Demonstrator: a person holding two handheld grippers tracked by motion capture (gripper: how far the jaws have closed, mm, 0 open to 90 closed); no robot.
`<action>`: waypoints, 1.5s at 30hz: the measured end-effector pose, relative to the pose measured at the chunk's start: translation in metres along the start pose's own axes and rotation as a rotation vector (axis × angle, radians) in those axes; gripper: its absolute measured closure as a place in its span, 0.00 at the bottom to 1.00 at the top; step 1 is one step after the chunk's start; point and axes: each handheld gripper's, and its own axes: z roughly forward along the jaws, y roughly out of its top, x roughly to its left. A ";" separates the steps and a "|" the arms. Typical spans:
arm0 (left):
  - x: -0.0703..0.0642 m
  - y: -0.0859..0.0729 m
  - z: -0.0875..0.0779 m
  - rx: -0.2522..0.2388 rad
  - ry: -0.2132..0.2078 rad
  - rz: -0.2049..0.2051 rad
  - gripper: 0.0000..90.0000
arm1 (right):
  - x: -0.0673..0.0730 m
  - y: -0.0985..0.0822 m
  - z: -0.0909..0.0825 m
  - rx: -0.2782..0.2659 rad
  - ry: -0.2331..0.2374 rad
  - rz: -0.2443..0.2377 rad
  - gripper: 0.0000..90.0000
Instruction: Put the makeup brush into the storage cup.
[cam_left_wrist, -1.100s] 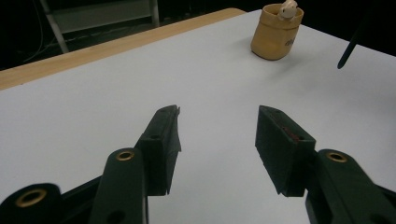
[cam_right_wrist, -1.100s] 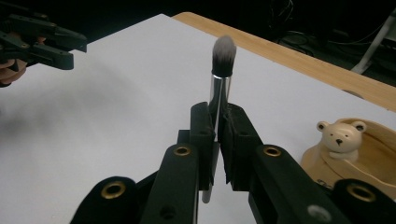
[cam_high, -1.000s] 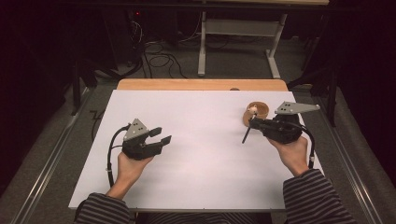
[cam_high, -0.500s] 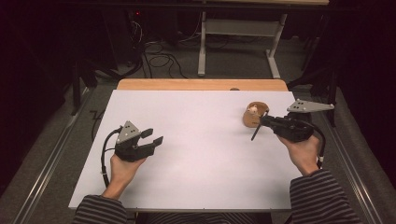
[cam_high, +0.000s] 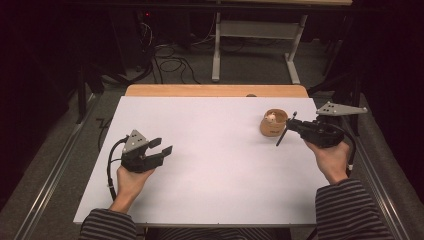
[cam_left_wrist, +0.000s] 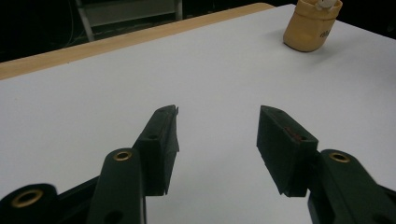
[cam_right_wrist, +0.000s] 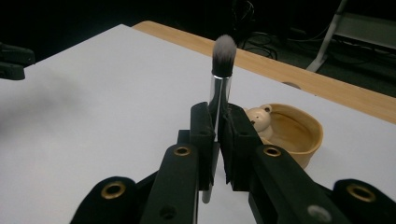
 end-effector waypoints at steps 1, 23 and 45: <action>0.000 0.000 0.000 0.002 0.002 -0.002 0.53 | -0.001 0.001 -0.001 -0.002 -0.004 0.004 0.95; 0.000 0.000 -0.001 -0.008 0.001 -0.002 0.53 | -0.024 0.035 0.009 0.006 -0.088 0.017 0.95; -0.002 0.001 -0.001 -0.014 0.001 0.005 0.53 | -0.044 0.045 0.033 0.011 -0.150 0.059 0.95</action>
